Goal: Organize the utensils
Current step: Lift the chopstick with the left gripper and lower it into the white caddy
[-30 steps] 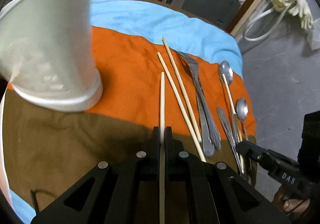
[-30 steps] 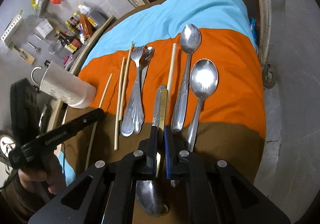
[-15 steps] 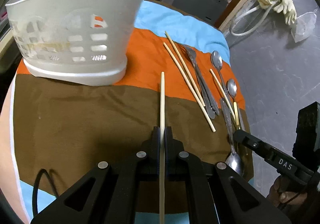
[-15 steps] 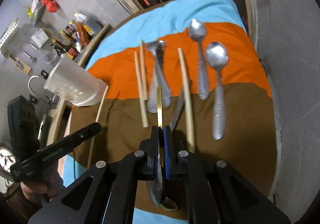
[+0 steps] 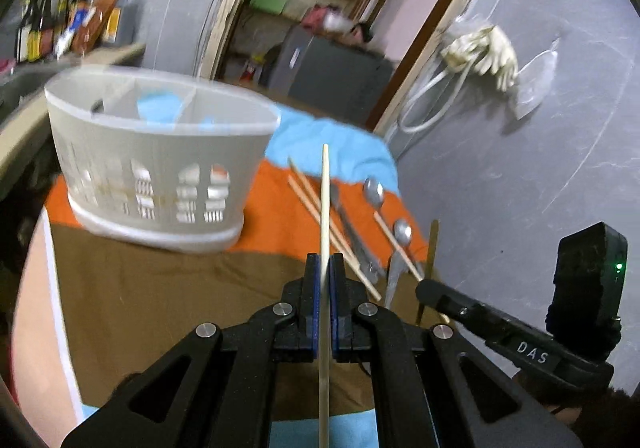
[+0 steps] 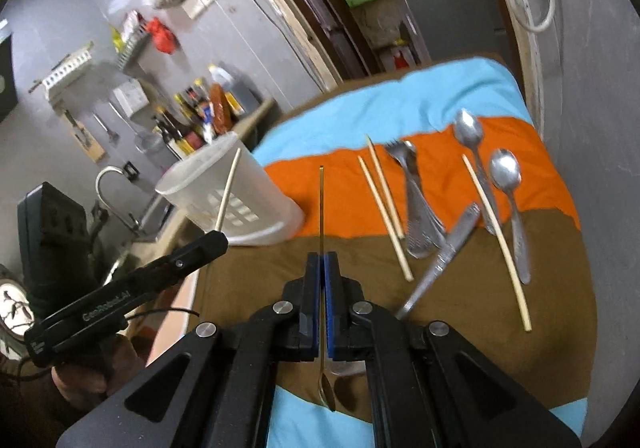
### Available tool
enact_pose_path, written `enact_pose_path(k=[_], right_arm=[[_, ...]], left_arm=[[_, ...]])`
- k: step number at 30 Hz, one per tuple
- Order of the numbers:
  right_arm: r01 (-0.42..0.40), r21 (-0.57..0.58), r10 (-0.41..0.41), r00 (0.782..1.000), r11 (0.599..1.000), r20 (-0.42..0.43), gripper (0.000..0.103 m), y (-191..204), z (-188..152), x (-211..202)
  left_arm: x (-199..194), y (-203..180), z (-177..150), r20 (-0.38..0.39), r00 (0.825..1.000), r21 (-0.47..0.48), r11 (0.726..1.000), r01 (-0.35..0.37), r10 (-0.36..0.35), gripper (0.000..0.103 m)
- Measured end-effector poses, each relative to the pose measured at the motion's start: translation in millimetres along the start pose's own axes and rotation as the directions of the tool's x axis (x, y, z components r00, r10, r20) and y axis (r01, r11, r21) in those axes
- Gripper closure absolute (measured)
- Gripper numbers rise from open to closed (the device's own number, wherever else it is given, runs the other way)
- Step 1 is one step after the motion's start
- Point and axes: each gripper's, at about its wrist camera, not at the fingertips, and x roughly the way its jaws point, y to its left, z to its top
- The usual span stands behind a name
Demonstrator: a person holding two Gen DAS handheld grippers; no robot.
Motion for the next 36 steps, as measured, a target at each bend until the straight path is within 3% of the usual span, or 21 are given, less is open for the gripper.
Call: enact_pose_path(k=[5,10,14,18,21,24,28,36], right_arm=[[-0.041,-0.022,0.042,0.996,0.999,0.076,0.103,23,16,-2],[-0.109,-0.087,0.122,0.978,0.990,0.171,0.103,55,51,3],[-0.170,-0.149,0.203,0.948,0.974,0.245,0.103,84,87,15],[-0.216,-0.192,0.268,0.914,0.957,0.304,0.103,108,116,36],[-0.215,-0.218,0.279,0.903,0.952,0.326,0.103,119,125,55],[-0.196,-0.223,0.262,0.911,0.955,0.318,0.103,121,125,76],[-0.166,-0.211,0.222,0.934,0.963,0.280,0.103,111,114,101],[-0.130,-0.213,0.181,0.954,0.968,0.239,0.102,101,93,124]], left_arm=[[-23,2,21,0.110,0.994,0.011,1.000,0.013,-0.014,0.101],[-56,23,53,0.238,0.971,-0.018,1.000,-0.003,0.007,0.101],[-82,57,87,0.351,0.935,-0.047,0.998,-0.029,0.043,0.101],[-89,104,117,0.465,0.880,-0.109,0.993,-0.048,0.094,0.101],[-83,139,132,0.516,0.847,-0.148,0.987,-0.057,0.126,0.101],[-70,166,137,0.535,0.832,-0.182,0.982,-0.058,0.148,0.101],[-54,189,137,0.538,0.824,-0.226,0.972,-0.060,0.176,0.101],[-43,174,112,0.572,0.784,-0.172,0.970,-0.172,0.241,0.101]])
